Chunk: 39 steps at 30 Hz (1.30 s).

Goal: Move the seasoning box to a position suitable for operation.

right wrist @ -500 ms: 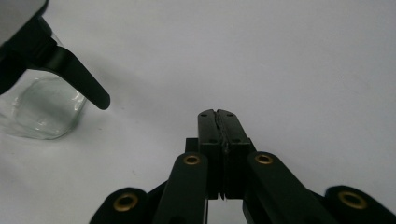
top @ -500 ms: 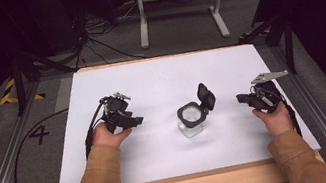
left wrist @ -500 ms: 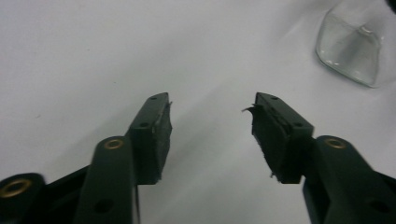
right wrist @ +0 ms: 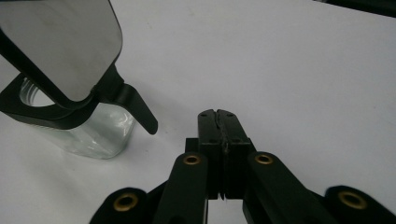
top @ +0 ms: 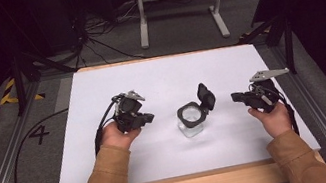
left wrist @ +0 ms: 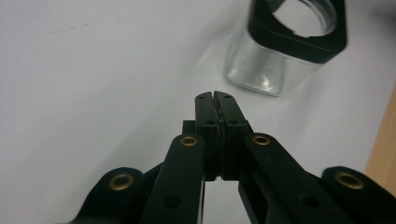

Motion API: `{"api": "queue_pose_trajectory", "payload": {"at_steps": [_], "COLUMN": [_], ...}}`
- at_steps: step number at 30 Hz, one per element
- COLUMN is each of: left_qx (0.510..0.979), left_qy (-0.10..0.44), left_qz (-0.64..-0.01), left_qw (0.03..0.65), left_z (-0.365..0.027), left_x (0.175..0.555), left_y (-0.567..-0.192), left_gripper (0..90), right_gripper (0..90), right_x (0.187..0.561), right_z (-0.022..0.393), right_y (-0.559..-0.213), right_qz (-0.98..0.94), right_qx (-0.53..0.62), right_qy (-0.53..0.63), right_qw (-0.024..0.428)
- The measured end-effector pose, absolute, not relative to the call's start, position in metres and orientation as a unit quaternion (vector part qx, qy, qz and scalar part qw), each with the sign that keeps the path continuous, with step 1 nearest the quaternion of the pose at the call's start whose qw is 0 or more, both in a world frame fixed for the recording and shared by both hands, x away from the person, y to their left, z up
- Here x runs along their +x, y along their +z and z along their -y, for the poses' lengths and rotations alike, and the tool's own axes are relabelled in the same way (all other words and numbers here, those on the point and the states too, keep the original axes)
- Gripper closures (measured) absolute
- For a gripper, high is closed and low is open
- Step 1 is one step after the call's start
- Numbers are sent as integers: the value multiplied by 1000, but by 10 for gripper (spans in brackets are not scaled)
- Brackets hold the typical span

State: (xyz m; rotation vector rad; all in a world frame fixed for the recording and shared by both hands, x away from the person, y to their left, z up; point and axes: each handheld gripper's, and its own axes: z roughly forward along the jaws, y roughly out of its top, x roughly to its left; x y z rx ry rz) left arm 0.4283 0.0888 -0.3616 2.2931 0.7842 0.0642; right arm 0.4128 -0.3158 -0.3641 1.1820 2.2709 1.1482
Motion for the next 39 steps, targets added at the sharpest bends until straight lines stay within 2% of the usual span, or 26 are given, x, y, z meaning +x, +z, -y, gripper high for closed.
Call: {"api": "queue_pose_trajectory", "payload": {"at_steps": [10,17,39], "left_qx": [906,918,924], "left_qy": [-4,-18,-33], "left_qz": [-245,-233,-214], "left_qw": [346,320,315], "left_z": [-58,-45,-13], "left_x": [415,411,408], "left_y": [-359,-362,-377], "left_gripper": [897,897,890], "right_gripper": [890,890,887], "right_x": [410,405,402], "right_z": [304,295,284], "right_y": [-351,-344,-336], "right_qz": [-798,-800,-797], "right_qx": [397,383,365], "right_qy": [424,433,454], "right_qw": [163,163,159]}}
